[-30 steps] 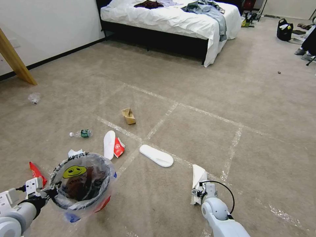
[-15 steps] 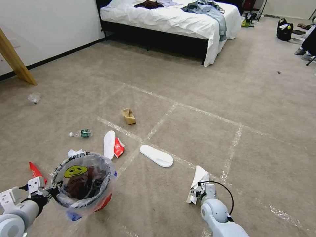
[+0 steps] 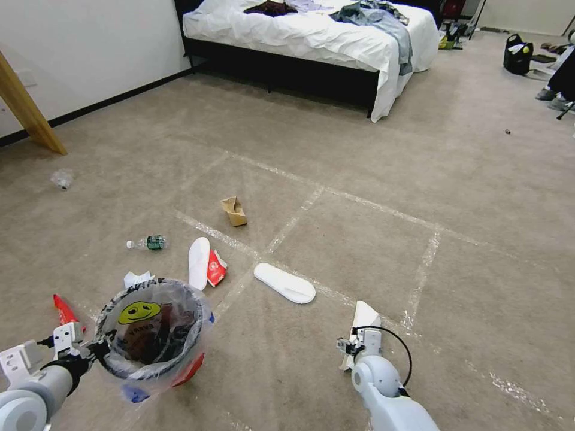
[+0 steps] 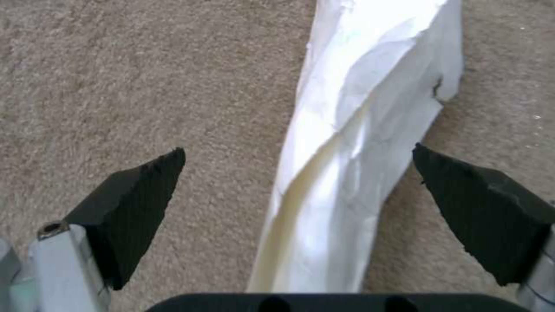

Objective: Pick up the trash bin and place the garbage on the floor into it.

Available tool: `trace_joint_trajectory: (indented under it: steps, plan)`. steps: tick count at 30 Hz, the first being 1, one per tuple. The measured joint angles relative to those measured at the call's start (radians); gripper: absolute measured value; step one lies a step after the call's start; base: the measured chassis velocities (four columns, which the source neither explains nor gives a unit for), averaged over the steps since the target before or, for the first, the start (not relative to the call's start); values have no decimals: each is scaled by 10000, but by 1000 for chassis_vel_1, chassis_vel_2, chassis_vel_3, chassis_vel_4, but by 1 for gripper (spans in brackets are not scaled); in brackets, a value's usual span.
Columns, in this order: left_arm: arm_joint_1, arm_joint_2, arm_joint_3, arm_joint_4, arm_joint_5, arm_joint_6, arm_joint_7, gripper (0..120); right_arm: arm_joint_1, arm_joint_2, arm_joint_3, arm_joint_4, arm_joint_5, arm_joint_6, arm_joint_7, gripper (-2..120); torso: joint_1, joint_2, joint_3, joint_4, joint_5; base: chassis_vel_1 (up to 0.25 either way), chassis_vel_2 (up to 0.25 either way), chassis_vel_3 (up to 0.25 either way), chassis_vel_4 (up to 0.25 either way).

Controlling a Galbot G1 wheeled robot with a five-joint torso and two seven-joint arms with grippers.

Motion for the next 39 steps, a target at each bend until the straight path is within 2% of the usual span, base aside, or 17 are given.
trace_joint_trajectory:
  steps: [7, 9, 10, 12, 15, 18, 20, 21, 22, 25, 28, 34, 36, 39]
  plan:
    - [-21, -5, 4, 85, 12, -63, 23, 1, 227, 64, 43, -511, -136, 180, 62, 97, 0, 0, 0, -1, 0, 0, 0, 0, 0]
    - [-64, -4, 26, 112, 16, -64, 24, 1, 273, 92, 105, -743, -204, 271, 63, 86, -1, 0, 0, -1, 0, 0, 0, 0, 0]
    - [-64, -4, 26, 112, 16, -64, 24, 1, 273, 92, 105, -743, -204, 271, 63, 86, -1, 0, 0, -1, 0, 0, 0, 0, 0]
    - [-82, -3, 48, 116, 17, -64, 24, 1, 280, 96, 135, -899, -231, 334, 54, 76, 0, 0, 0, -2, 0, 0, 0, 0, 0]
    - [-93, -13, 73, 122, 29, -65, 24, 1, 286, 111, 143, -967, -241, 388, 46, 69, 0, 0, 0, -2, 0, 0, 0, 0, 0]
    - [-99, -19, 82, 138, 42, -65, 25, 1, 290, 118, 140, -969, -245, 399, 44, 67, 0, 0, 0, -2, 1, 0, 0, 0, 0]
    - [-100, -31, 88, 173, 69, -70, 28, 1, 294, 120, 121, -970, -256, 408, 40, 58, 0, 0, 0, -1, 0, 0, 0, 0, 0]
    - [-100, -31, 88, 173, 69, -70, 28, 1, 294, 120, 121, -970, -256, 408, 40, 58, 0, 0, 0, -1, 0, 0, 0, 0, 0]
    - [-92, -38, 88, 177, 76, -81, 36, 1, 298, 124, 104, -999, -266, 427, 36, 48, 0, 0, -1, -1, 0, 0, 0, 0, 0]
    - [-88, -40, 88, 177, 77, -84, 40, 1, 298, 125, 100, -1024, -287, 449, 28, 43, 0, 0, -1, -2, 0, 0, 0, 0, 0]
    - [-78, -46, 87, 177, 82, -92, 43, 1, 280, 126, 99, -1072, -350, 525, 6, 30, 0, 1, -1, -1, 1, 0, 0, 0, 0]
    - [-56, -62, 86, 175, 99, -94, 45, 1, 223, 102, 121, -1069, -391, 592, -18, 22, -1, 0, 0, -1, 1, 0, 0, 0, 0]
    - [-44, -90, 86, 152, 113, -95, 47, 1, 165, 67, 157, -1067, -399, 650, -39, 12, 0, 0, -1, -1, 1, 0, 0, 0, 0]
    - [-34, -105, 86, 134, 123, -95, 49, 1, 130, 57, 184, -1065, -399, 693, -51, 5, -1, 0, -1, -1, 1, 0, 0, 0, 0]
